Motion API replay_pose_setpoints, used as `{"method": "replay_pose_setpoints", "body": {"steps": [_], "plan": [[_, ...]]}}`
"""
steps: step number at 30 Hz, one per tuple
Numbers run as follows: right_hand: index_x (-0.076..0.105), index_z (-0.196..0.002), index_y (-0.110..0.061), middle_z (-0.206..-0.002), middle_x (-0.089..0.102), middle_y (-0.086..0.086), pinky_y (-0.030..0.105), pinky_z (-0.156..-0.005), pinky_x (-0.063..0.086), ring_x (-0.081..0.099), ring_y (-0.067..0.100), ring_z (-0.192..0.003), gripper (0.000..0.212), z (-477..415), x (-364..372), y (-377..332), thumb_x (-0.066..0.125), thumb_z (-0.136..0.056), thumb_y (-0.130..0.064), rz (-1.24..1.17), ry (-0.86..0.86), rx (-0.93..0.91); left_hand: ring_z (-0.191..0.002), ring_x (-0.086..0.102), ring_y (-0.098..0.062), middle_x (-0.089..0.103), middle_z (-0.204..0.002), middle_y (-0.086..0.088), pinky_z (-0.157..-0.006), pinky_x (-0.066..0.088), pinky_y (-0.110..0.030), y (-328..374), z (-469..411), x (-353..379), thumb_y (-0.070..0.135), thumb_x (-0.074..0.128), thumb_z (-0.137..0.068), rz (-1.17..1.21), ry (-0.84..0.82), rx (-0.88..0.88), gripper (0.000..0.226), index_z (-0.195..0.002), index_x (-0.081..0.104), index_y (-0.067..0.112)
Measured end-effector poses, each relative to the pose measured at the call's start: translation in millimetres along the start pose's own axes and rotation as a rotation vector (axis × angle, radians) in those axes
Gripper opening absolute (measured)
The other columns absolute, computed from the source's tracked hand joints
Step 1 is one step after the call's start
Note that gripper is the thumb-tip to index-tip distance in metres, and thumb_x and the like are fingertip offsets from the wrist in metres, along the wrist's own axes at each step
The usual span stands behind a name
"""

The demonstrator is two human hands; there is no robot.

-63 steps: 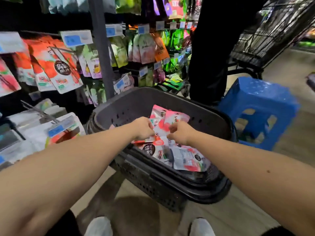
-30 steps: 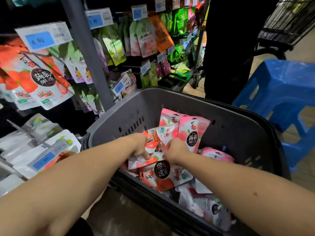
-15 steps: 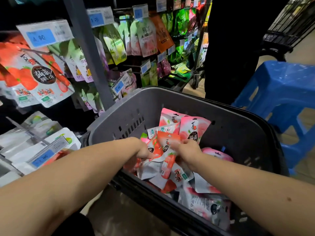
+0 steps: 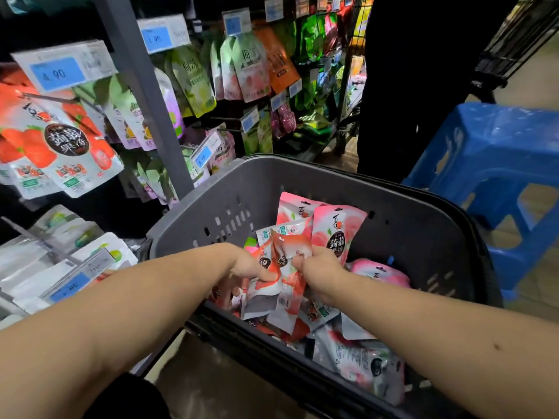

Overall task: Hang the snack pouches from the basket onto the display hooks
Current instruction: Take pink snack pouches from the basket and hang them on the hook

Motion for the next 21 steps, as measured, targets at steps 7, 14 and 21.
{"method": "replay_pose_setpoints", "body": {"steps": [7,14,21], "plan": [[0.073,-0.104,-0.008,-0.096,0.078,0.014,0.059,-0.089,0.058,0.075,0.034,-0.093,0.012,4,-4,0,0.07,-0.094,-0.014,-0.258,-0.018,-0.02,-0.075,0.054,-0.017,0.064,-0.081,-0.001,-0.112,0.042,-0.051,2,12,1,0.054,0.066,-0.09,0.199,0.017,0.136,0.04,-0.094,0.065,0.014],[0.071,-0.095,-0.001,-0.073,0.073,0.011,0.035,-0.054,0.057,0.07,0.026,-0.061,0.007,11,-9,-16,0.068,-0.095,-0.007,-0.252,-0.061,-0.001,-0.089,0.066,-0.029,0.074,-0.104,-0.011,-0.087,0.049,-0.042,9,11,-4,0.037,0.087,-0.076,0.37,0.11,0.209,0.051,-0.112,0.067,0.006],[0.069,-0.095,-0.008,-0.081,0.073,0.01,0.042,-0.066,0.06,0.069,0.025,-0.071,0.02,16,-8,-44,0.06,-0.102,-0.023,-0.164,-0.053,-0.136,-0.064,0.072,-0.024,0.076,-0.075,-0.011,-0.069,0.059,-0.035,17,43,-18,0.018,0.081,-0.083,0.636,0.234,0.334,0.019,-0.089,0.071,0.003]]}}
Point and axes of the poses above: each hand's wrist, its own z-axis away from the middle knuckle, its own x-axis out of the palm, y = z × x, the point moved 1 cm from there along -z, towards the middle knuckle
